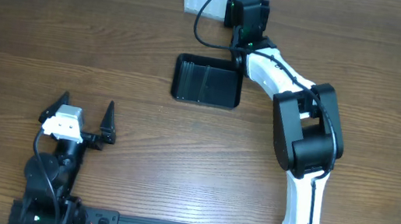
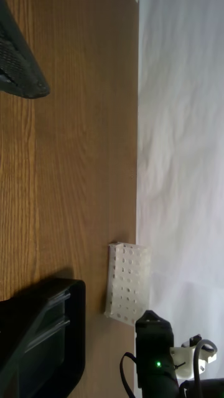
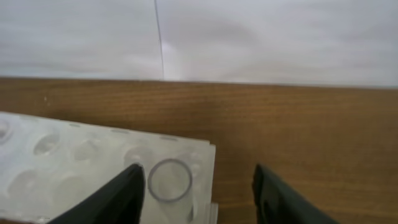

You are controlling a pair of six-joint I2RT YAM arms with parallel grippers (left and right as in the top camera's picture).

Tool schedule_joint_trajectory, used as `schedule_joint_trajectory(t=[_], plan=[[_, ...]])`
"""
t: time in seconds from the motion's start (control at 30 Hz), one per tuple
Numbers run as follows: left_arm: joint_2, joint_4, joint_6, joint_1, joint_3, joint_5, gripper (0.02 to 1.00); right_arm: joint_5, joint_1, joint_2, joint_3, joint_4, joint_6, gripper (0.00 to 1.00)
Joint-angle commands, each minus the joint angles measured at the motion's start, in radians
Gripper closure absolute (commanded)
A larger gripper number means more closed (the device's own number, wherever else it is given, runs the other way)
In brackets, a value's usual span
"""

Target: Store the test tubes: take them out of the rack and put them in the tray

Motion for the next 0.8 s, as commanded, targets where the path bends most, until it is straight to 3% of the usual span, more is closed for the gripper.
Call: schedule_joint_trajectory(t=[0.03,0.4,0.8], plan=[[-0.008,-0.003,0.011,0.005,-0.005,0.013,0.018,-0.002,-0.006,0.006,0.004,0.013,0.002,0.592],[-0.008,-0.003,0.011,0.005,-0.005,0.013,0.018,-0.002,-0.006,0.006,0.004,0.027,0.008,0.818],[-0.008,-0.003,0.011,0.005,-0.005,0.013,0.02,-0.002,0.004,0.006,0.004,0.039,0.01,0.899]])
